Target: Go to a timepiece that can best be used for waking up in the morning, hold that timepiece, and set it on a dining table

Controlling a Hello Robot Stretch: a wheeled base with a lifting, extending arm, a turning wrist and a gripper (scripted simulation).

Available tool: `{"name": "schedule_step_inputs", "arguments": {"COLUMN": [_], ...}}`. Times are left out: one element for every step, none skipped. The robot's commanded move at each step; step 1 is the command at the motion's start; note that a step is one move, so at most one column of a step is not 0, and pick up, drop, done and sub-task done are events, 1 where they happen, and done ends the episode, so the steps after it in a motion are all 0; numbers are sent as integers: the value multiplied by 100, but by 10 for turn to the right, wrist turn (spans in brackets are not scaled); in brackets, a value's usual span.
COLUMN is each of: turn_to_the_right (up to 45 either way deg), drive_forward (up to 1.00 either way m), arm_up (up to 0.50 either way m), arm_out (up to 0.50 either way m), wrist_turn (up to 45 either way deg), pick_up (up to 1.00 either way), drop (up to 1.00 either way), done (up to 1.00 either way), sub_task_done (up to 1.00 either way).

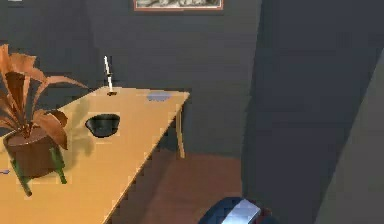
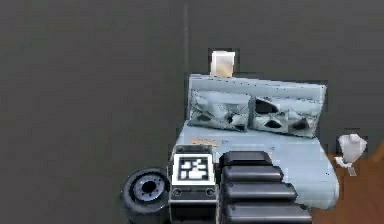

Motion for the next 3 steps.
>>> {"name": "schedule_step_inputs", "arguments": {"turn_to_the_right": [0, -450, -450], "drive_forward": [95, 0, 0], "arm_up": [0, 0, 0], "arm_out": [0, 0, 0], "wrist_turn": [0, 0, 0], "pick_up": [0, 0, 0], "drop": [0, 0, 0], "done": [0, 0, 0], "sub_task_done": [0, 0, 0]}}
